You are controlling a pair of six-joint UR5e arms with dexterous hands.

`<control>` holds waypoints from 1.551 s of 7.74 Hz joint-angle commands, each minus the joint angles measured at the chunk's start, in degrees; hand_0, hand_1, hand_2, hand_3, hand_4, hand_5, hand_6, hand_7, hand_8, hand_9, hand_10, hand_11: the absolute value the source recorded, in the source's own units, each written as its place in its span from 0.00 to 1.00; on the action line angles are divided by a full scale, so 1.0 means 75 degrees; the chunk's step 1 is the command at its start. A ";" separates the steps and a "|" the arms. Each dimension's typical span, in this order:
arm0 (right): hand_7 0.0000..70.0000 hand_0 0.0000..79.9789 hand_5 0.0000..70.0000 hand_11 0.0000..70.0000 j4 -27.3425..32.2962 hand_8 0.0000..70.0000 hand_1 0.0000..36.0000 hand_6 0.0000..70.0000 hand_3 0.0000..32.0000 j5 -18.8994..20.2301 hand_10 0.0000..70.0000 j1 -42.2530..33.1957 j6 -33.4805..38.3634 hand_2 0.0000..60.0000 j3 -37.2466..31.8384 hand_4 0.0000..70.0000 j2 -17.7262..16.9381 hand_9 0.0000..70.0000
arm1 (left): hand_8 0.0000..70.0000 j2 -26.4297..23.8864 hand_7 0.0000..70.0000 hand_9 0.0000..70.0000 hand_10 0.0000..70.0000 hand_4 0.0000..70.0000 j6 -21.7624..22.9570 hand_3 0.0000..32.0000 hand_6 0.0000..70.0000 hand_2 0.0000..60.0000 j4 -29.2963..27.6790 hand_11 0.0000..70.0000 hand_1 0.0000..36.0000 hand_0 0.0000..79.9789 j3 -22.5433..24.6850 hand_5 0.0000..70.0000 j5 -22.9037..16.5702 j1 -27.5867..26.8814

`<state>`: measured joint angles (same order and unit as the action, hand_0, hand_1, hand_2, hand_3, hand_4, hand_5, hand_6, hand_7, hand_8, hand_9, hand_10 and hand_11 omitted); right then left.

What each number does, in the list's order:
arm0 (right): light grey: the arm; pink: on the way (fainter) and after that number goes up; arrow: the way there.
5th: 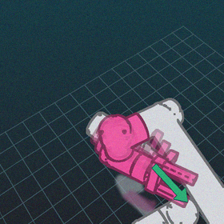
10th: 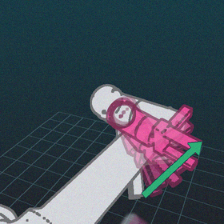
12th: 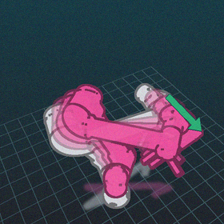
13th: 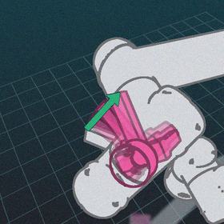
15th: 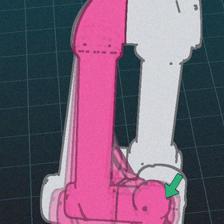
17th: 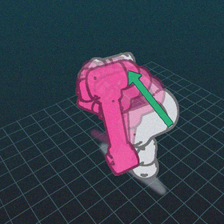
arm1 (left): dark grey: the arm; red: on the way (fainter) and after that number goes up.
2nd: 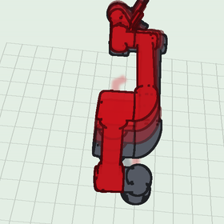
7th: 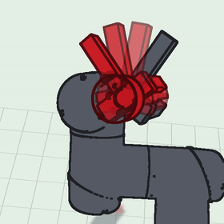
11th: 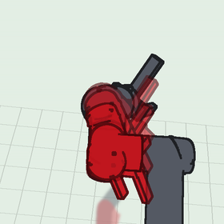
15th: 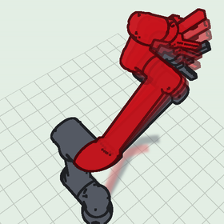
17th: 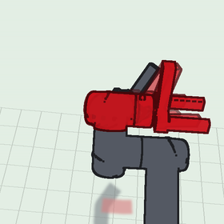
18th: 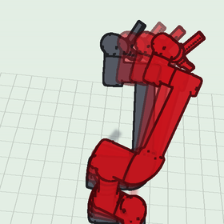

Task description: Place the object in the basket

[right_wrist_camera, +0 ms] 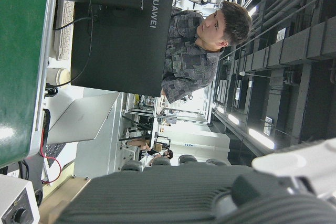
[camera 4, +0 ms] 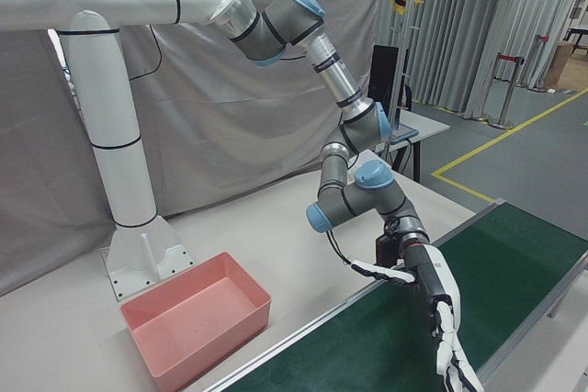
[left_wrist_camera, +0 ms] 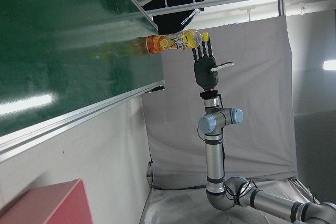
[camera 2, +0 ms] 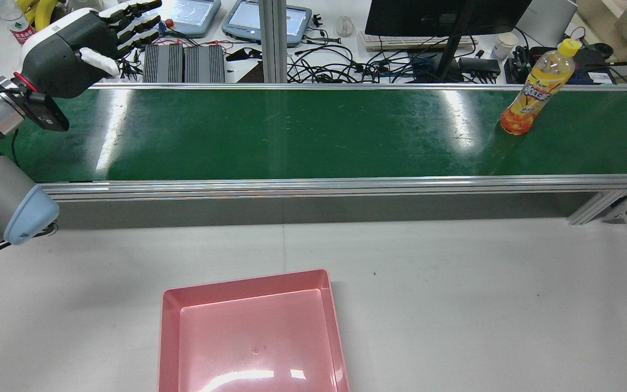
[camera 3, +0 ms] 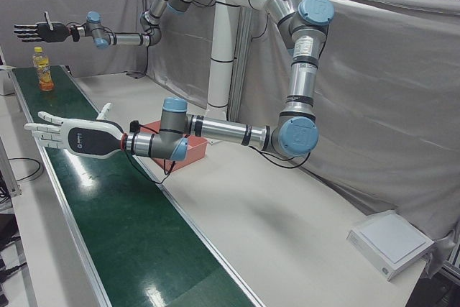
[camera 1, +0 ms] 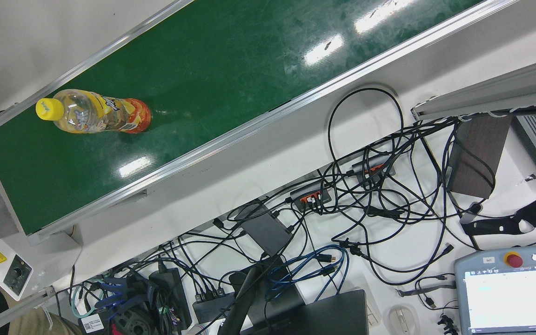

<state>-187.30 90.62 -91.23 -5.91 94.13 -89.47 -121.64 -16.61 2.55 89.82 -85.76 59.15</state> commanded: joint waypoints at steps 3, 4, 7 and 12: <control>0.00 0.00 0.00 0.00 -0.0012 0.00 0.00 0.00 0.00 0.0000 0.00 0.0000 0.0002 0.00 0.0000 0.00 0.0000 0.00 | 0.09 0.0000 0.00 0.10 0.07 0.19 0.0000 0.08 0.01 0.00 0.0000 0.12 0.09 0.65 0.0000 0.18 -0.0002 -0.0011; 0.00 0.00 0.00 0.00 -0.0012 0.00 0.00 0.00 0.00 0.0000 0.00 0.0000 0.0002 0.00 0.0000 0.00 0.0000 0.00 | 0.09 0.0000 0.00 0.10 0.07 0.19 0.0000 0.07 0.01 0.00 0.0000 0.12 0.10 0.65 0.0000 0.19 0.0009 0.0000; 0.00 0.00 0.00 0.00 0.0000 0.00 0.00 0.00 0.00 0.0000 0.00 0.0000 0.0002 0.00 0.0000 0.00 0.0000 0.00 | 0.08 0.0000 0.00 0.09 0.07 0.20 0.0000 0.07 0.01 0.00 0.0000 0.11 0.10 0.65 0.0000 0.18 0.0009 -0.0011; 0.00 0.00 0.00 0.00 0.0000 0.00 0.00 0.00 0.00 0.0000 0.00 0.0000 0.0002 0.00 0.0000 0.00 0.0000 0.00 | 0.09 0.0000 0.00 0.10 0.07 0.20 0.0000 0.06 0.01 0.00 0.0012 0.12 0.09 0.65 0.0000 0.19 0.0009 -0.0011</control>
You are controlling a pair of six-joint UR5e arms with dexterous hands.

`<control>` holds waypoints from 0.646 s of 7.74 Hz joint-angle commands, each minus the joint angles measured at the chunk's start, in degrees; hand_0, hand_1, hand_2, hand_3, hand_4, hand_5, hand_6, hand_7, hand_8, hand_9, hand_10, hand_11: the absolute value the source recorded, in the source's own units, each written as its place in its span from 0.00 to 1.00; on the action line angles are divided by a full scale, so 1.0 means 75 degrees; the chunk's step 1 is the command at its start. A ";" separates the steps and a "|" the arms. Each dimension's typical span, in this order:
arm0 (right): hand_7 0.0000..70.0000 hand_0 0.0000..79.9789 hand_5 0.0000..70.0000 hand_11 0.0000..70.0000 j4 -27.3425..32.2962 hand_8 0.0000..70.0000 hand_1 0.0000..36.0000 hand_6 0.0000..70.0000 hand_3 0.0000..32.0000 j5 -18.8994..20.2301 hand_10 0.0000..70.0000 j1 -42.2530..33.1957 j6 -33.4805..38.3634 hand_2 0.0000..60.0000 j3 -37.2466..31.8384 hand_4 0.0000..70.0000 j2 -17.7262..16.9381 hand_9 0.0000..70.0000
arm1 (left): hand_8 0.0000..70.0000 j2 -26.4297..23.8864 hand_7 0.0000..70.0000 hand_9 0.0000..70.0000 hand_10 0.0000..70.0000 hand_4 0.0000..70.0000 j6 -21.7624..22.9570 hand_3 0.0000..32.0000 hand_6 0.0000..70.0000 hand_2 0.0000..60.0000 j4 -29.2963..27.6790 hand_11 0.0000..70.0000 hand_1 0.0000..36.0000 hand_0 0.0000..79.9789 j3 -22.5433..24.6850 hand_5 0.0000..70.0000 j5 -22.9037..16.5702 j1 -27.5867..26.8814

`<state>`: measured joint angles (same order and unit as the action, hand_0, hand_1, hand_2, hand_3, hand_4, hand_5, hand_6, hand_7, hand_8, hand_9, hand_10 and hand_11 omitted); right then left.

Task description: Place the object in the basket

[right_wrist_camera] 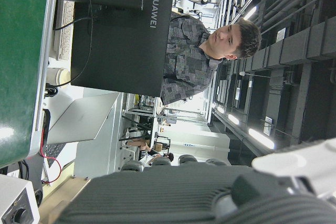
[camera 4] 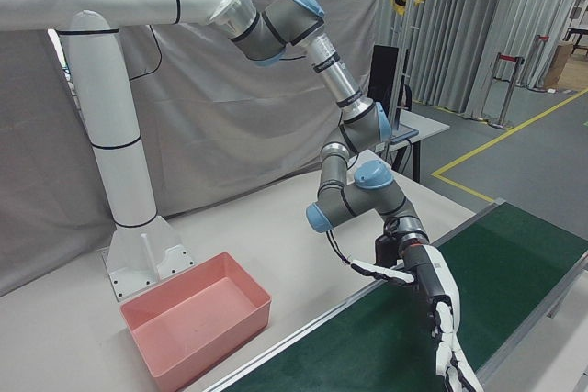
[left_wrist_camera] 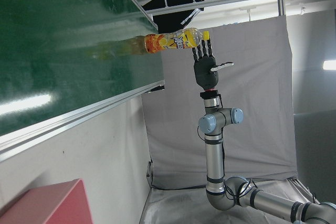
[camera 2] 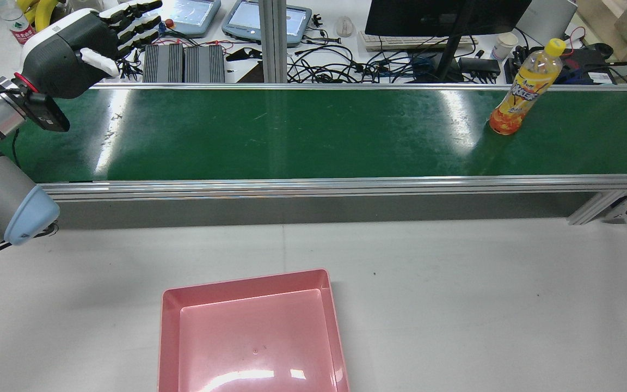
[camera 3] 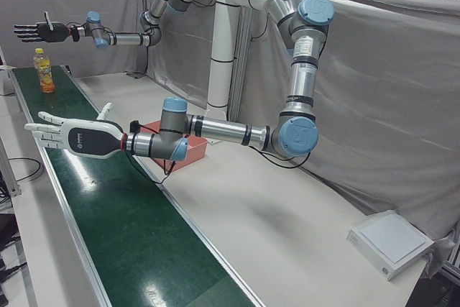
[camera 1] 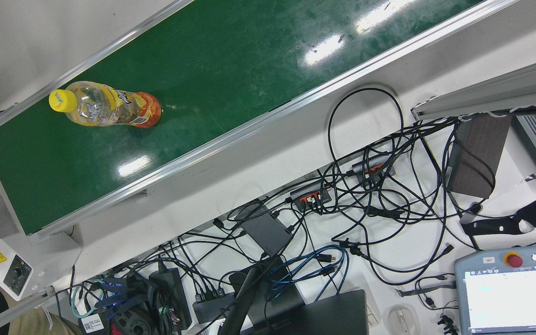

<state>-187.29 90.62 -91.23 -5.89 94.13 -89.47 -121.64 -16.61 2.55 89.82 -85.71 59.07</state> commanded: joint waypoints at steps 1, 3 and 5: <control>0.00 0.00 0.00 0.00 0.0000 0.00 0.00 0.00 0.00 0.0000 0.00 0.0000 0.0000 0.00 0.0000 0.00 0.0000 0.00 | 0.09 0.0000 0.00 0.10 0.07 0.19 0.0000 0.06 0.01 0.00 0.0012 0.12 0.08 0.65 0.0000 0.19 0.0002 0.0000; 0.00 0.00 0.00 0.00 0.0000 0.00 0.00 0.00 0.00 0.0000 0.00 0.0000 0.0000 0.00 0.0000 0.00 0.0000 0.00 | 0.09 0.0000 0.00 0.10 0.07 0.20 0.0000 0.07 0.01 0.00 0.0012 0.12 0.09 0.65 0.0000 0.18 0.0002 0.0011; 0.00 0.00 0.00 0.00 -0.0012 0.00 0.00 0.00 0.00 0.0000 0.00 0.0000 -0.0012 0.00 0.0000 0.00 0.0000 0.00 | 0.09 0.0000 0.00 0.10 0.07 0.19 0.0000 0.08 0.01 0.00 0.0012 0.12 0.08 0.65 0.0012 0.19 -0.0009 0.0000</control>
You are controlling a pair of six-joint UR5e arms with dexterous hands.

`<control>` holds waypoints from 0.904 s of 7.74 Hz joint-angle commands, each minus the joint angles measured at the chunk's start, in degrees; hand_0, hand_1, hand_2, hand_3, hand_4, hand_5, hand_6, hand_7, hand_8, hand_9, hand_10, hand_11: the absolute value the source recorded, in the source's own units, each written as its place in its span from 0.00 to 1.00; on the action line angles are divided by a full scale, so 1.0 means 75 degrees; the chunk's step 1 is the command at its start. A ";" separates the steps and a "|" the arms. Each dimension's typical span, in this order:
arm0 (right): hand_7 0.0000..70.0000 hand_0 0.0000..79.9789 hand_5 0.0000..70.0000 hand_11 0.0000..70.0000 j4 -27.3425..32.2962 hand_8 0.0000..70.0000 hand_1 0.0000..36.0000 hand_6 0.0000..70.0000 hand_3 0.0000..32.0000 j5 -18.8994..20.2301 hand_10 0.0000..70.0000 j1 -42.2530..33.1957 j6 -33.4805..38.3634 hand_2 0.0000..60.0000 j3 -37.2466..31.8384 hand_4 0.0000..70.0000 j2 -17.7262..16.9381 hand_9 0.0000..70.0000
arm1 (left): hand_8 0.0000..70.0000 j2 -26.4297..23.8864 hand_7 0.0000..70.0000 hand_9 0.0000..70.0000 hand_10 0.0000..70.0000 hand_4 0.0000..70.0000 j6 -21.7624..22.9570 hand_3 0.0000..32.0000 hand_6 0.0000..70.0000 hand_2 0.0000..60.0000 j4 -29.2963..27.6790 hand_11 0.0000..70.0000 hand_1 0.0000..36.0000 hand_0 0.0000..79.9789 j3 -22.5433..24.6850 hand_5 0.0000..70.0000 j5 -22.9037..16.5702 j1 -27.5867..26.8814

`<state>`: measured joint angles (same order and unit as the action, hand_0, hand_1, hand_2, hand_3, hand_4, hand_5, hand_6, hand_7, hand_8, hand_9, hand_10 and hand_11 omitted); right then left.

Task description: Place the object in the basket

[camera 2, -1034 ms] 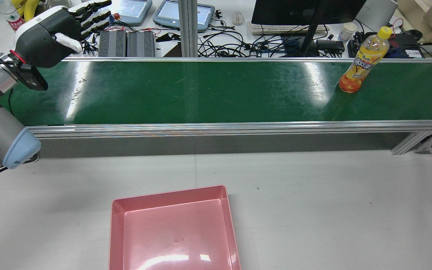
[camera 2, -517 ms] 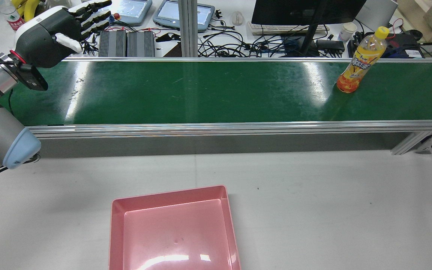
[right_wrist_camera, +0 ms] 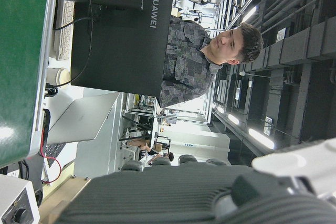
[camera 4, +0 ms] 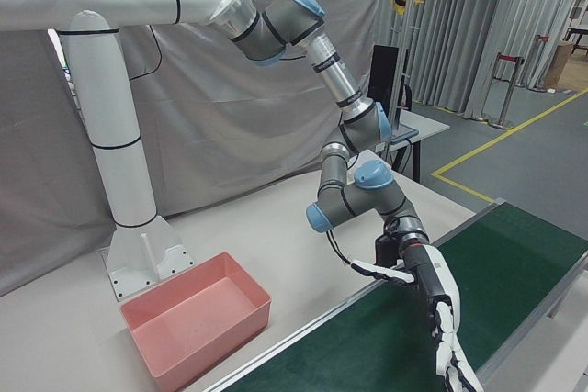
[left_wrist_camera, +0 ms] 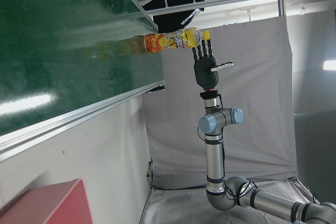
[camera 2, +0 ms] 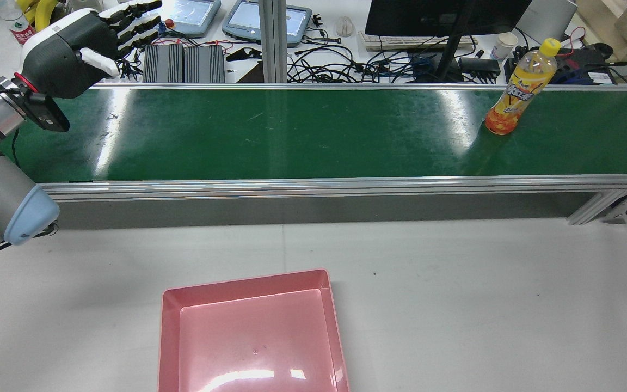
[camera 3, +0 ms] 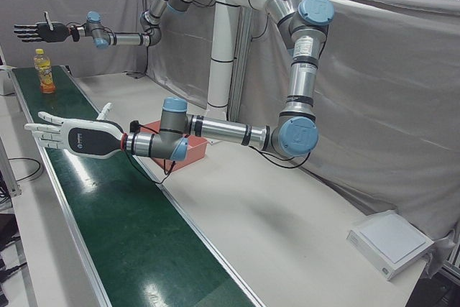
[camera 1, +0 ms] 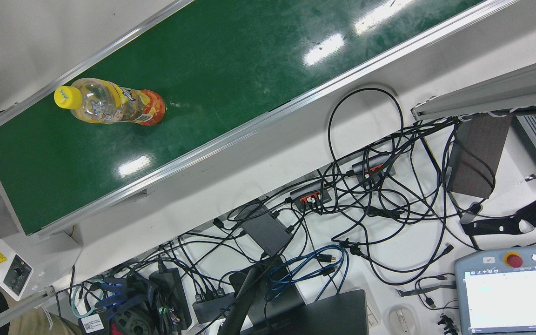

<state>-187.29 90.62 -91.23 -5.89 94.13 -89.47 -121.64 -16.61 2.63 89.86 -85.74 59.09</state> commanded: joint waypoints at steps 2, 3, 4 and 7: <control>0.00 0.00 0.00 0.00 -0.0012 0.00 0.00 0.00 0.00 0.0000 0.00 0.0000 0.0000 0.00 0.0000 0.00 0.0000 0.00 | 0.09 0.0000 0.00 0.11 0.07 0.20 0.0000 0.06 0.01 0.00 0.0000 0.12 0.08 0.65 -0.0005 0.19 0.0006 0.0008; 0.00 0.00 0.00 0.00 0.0000 0.00 0.00 0.00 0.00 0.0000 0.00 0.0000 0.0000 0.00 0.0000 0.00 0.0000 0.00 | 0.09 0.0000 0.00 0.10 0.07 0.19 0.0000 0.07 0.01 0.00 0.0000 0.11 0.08 0.65 0.0006 0.19 0.0006 0.0009; 0.00 0.00 0.00 0.00 -0.0012 0.00 0.00 0.00 0.00 0.0000 0.00 0.0000 0.0000 0.00 0.0000 0.00 0.0000 0.00 | 0.09 0.0000 0.00 0.10 0.07 0.20 0.0000 0.06 0.01 0.00 0.0000 0.12 0.08 0.65 0.0007 0.19 0.0006 -0.0003; 0.00 0.00 0.00 0.00 0.0000 0.00 0.00 0.00 0.00 0.0000 0.00 0.0000 -0.0012 0.00 0.0000 0.00 0.0000 0.00 | 0.09 0.0000 0.00 0.10 0.08 0.20 0.0000 0.05 0.01 0.00 0.0012 0.12 0.08 0.65 0.0007 0.19 0.0006 -0.0003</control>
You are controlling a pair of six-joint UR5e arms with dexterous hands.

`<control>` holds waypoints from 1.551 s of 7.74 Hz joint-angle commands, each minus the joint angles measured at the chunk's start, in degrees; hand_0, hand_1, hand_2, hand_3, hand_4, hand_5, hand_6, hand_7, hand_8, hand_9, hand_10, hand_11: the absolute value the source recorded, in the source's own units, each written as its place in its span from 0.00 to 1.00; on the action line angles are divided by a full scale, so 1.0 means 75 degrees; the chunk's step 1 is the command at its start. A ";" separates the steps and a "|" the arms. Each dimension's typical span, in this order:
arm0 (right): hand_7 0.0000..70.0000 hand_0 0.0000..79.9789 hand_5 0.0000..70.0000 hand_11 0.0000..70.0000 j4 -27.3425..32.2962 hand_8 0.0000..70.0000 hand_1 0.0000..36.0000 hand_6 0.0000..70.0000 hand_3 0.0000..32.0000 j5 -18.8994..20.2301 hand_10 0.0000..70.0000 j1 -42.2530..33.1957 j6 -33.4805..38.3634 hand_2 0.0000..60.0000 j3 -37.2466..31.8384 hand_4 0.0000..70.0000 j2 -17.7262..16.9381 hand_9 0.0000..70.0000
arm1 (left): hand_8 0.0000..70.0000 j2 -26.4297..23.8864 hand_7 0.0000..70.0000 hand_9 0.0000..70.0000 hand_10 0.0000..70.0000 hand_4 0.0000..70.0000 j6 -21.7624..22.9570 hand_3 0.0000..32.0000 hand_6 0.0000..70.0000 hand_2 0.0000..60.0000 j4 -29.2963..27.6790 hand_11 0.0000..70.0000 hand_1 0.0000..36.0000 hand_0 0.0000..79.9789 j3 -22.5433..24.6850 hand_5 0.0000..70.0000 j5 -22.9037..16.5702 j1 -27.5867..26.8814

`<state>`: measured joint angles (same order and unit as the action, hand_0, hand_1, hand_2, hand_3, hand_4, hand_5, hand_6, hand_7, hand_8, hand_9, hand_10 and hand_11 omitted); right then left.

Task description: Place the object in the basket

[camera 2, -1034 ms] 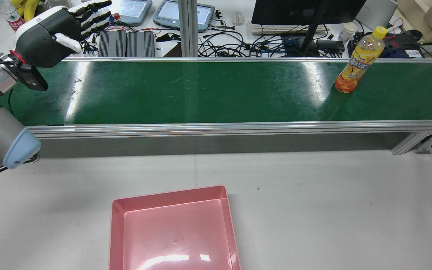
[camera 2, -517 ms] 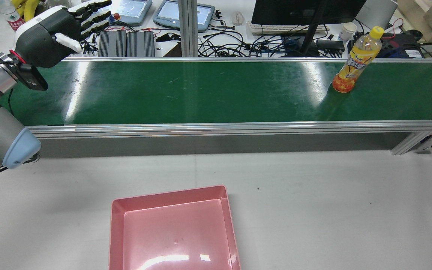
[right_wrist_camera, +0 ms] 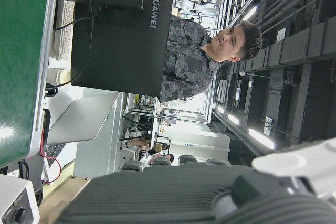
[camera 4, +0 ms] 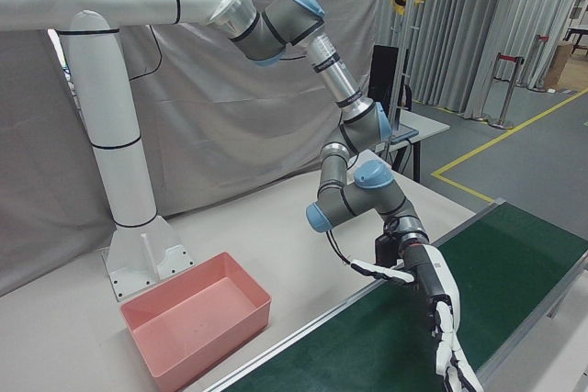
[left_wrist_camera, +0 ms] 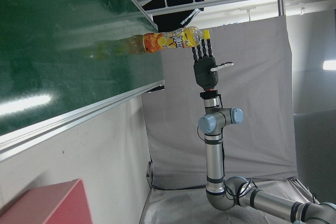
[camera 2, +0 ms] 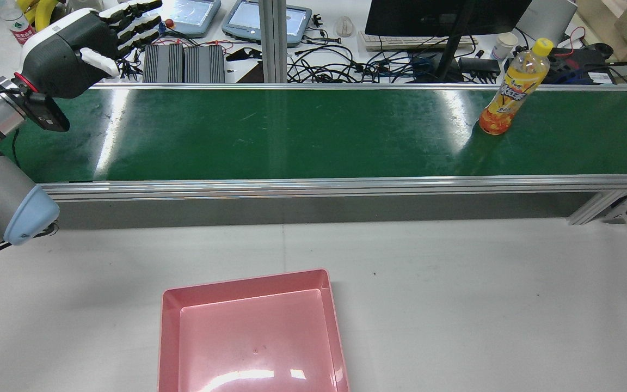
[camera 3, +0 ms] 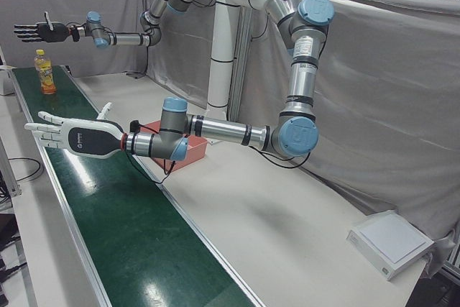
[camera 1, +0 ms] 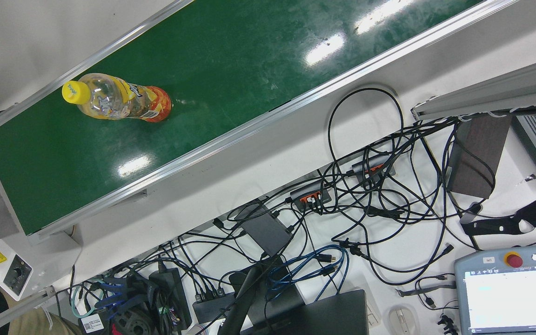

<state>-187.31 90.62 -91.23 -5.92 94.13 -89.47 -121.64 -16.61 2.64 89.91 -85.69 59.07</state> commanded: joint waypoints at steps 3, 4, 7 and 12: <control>0.00 0.00 0.00 0.00 -0.0009 0.00 0.00 0.00 0.00 0.0000 0.00 0.0000 0.0004 0.00 0.0000 0.00 0.0000 0.00 | 0.09 0.0000 0.00 0.10 0.07 0.20 0.0000 0.07 0.01 0.00 0.0012 0.12 0.08 0.65 0.0000 0.19 0.0000 -0.0001; 0.00 0.00 0.00 0.00 -0.0009 0.00 0.00 0.00 0.00 0.0000 0.00 0.0000 0.0004 0.00 0.0000 0.00 0.0000 0.00 | 0.09 0.0000 0.00 0.10 0.07 0.20 0.0000 0.08 0.01 0.00 0.0012 0.12 0.09 0.65 0.0000 0.19 -0.0012 -0.0001; 0.00 0.00 0.00 0.00 0.0003 0.00 0.00 0.00 0.00 0.0000 0.00 0.0000 0.0004 0.00 0.0000 0.00 0.0000 0.00 | 0.09 0.0000 0.00 0.10 0.07 0.20 0.0000 0.07 0.01 0.00 0.0012 0.12 0.08 0.65 0.0000 0.19 0.0000 -0.0001; 0.00 0.00 0.00 0.00 0.0003 0.00 0.00 0.00 0.00 0.0000 0.00 0.0000 0.0004 0.00 0.0000 0.00 0.0000 0.00 | 0.09 0.0000 0.00 0.10 0.07 0.20 0.0000 0.07 0.01 0.00 0.0012 0.12 0.08 0.65 0.0000 0.19 0.0000 -0.0001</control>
<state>-187.33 90.62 -91.23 -5.89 94.13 -89.47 -121.64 -16.61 2.72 89.91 -85.75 59.06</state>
